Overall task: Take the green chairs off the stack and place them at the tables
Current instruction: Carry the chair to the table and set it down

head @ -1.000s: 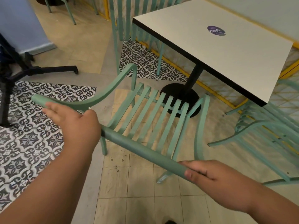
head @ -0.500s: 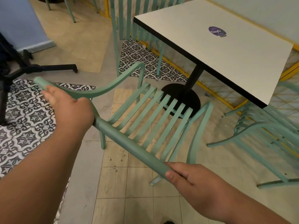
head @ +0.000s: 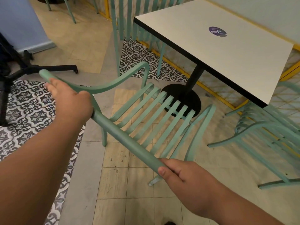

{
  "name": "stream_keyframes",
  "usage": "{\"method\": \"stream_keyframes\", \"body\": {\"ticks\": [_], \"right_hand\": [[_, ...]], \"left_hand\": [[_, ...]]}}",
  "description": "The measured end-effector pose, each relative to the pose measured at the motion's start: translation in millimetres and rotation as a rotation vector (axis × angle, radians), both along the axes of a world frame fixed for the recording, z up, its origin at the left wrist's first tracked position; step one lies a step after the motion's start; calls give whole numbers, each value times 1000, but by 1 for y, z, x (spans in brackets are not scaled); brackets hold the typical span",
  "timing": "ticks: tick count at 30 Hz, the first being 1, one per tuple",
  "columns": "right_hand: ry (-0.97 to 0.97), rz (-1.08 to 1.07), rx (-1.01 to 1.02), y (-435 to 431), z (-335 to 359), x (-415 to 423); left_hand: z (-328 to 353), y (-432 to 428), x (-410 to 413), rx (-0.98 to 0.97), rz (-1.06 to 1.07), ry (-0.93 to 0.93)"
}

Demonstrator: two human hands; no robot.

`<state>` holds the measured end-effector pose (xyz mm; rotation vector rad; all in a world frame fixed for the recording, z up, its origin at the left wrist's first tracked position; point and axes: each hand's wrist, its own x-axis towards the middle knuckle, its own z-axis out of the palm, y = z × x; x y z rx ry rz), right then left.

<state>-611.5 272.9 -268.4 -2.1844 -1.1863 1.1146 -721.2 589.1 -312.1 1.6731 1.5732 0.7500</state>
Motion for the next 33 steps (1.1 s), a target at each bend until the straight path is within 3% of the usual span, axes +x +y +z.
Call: {"method": "stream_keyframes", "body": {"ticks": [4, 6, 9, 12, 18, 27, 31, 33], "right_hand": [[22, -26, 14, 1, 2, 0], [23, -25, 4, 1, 2, 1], [-25, 18, -36, 5, 8, 1], [-191, 43, 4, 18, 12, 3], [-349, 124, 107, 61, 0, -21], [-365, 93, 120, 64, -7, -18], [-377, 91, 111, 66, -12, -18], [-349, 71, 78, 65, -7, -18]], "left_hand": [[13, -9, -1, 42, -68, 46], [21, -14, -2, 187, -170, 213], [29, -36, -7, 372, -499, 340], [23, -70, -10, 476, -758, 464], [20, -67, -7, 555, -745, 582], [17, -61, -6, 564, -731, 596], [20, -60, -7, 508, -759, 587], [30, -66, -9, 391, -821, 594]]}}
